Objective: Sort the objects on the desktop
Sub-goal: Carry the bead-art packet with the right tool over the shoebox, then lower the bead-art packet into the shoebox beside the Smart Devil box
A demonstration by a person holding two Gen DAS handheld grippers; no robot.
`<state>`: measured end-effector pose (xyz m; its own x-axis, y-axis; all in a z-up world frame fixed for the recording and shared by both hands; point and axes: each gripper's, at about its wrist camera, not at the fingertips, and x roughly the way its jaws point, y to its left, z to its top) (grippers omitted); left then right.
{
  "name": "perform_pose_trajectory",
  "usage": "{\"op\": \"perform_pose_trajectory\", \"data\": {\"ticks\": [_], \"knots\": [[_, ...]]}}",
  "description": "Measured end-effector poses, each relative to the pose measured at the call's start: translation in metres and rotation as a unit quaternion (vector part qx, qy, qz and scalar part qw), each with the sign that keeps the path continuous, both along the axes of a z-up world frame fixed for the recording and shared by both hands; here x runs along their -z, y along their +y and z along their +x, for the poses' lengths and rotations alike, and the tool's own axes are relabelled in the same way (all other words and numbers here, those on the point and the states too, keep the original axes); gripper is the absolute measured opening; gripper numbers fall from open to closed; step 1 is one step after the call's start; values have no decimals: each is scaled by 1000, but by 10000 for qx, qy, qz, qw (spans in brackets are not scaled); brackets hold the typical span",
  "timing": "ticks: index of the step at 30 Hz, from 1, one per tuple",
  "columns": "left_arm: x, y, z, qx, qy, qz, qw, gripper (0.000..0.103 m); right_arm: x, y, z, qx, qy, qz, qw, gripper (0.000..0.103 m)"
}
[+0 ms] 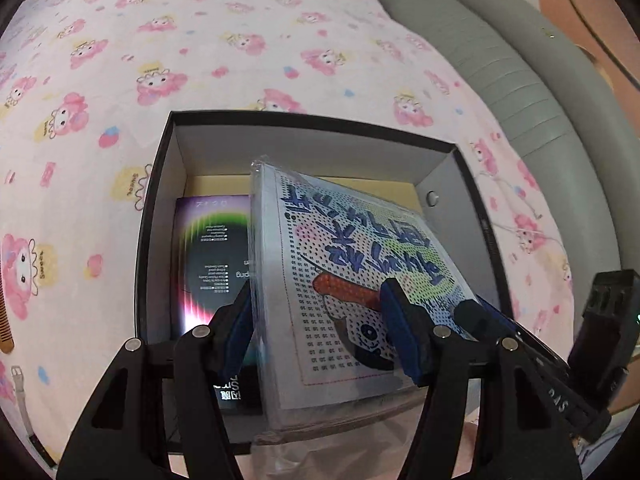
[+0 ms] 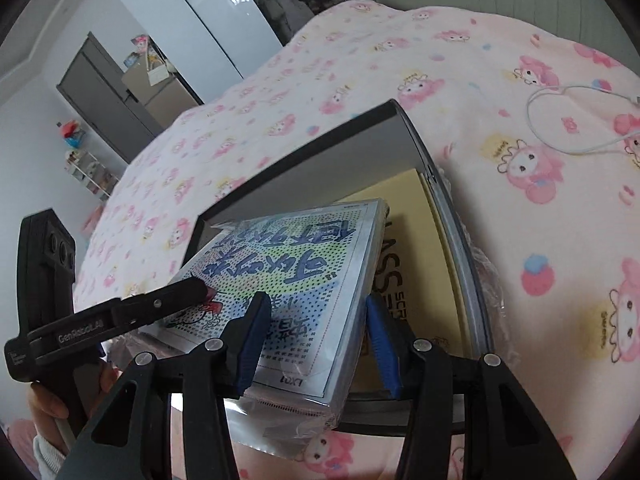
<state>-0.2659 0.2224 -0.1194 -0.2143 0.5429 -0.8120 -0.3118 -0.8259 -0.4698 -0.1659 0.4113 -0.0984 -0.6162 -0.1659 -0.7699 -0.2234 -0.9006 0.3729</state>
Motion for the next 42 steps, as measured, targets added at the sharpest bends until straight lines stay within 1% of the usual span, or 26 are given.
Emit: {"op": "perform_pose_trajectory", "data": {"ticks": [2,4,6,7,8,10,11,12,13,15,17,19,23,25,27,28,30,31,32,34,37,40,42], "knots": [[11,-2,-4,-18,-178,-39,9998,63,5,-6,-6,2,-167,120,9998,47],[23,-3,-6,-34,-364,-79,9993,63,11,-6,-12,28,-340,115,9994,47],[35,-2,-5,-32,-549,-91,9984,63,15,-4,-18,85,-414,129,9990,47],[40,0,-4,-11,-606,-137,9981,62,16,-4,-19,110,-450,144,9988,47],[44,2,-2,27,-632,-220,9978,59,16,-3,-19,128,-454,157,9988,47],[51,9,3,132,-630,-452,9969,56,14,-2,-16,143,-370,178,9991,47],[52,10,6,152,-612,-507,9967,56,13,-2,-15,150,-328,189,9992,47],[52,10,7,122,-576,-481,9971,55,11,-1,-14,157,-283,197,9993,47],[51,7,8,34,-534,-432,9976,55,10,-2,-14,138,-248,184,9994,47],[46,-1,8,-217,-435,-332,9983,51,15,-5,-21,-26,-293,37,9996,47],[41,-9,8,-476,-322,-260,9980,43,25,-11,-30,-210,-448,-196,9986,47],[36,-17,9,-735,-169,-277,9968,37,33,-19,-37,-358,-566,-368,9971,47],[28,-17,13,-983,96,-705,9926,35,38,-35,-40,-607,-705,-83,9956,47],[32,-12,11,-940,14,-874,9917,35,39,-36,-41,-593,-746,-20,9954,47],[32,-6,9,-894,28,-1074,9902,35,40,-35,-40,-528,-783,60,9955,47],[32,-2,8,-815,-18,-1012,9915,34,40,-34,-39,-471,-798,132,9956,47],[40,3,4,-653,-432,-632,9949,35,38,-32,-37,-361,-793,246,9959,47],[44,8,3,-602,-512,-672,9946,35,37,-32,-37,-314,-789,310,9959,47],[45,14,3,-568,-456,-798,9941,35,36,-32,-37,-267,-785,374,9959,47],[47,20,0,-601,-457,-814,9938,35,35,-31,-36,-163,-792,501,9955,46],[47,28,-6,-576,-606,-615,9946,35,35,-27,-35,-141,-794,462,9957,47],[47,46,-5,-223,-722,-331,9966,35,36,-28,-36,-147,-819,515,9952,47],[47,54,-1,-38,-785,-261,9966,34,37,-28,-36,-145,-858,528,9948,46]]}}
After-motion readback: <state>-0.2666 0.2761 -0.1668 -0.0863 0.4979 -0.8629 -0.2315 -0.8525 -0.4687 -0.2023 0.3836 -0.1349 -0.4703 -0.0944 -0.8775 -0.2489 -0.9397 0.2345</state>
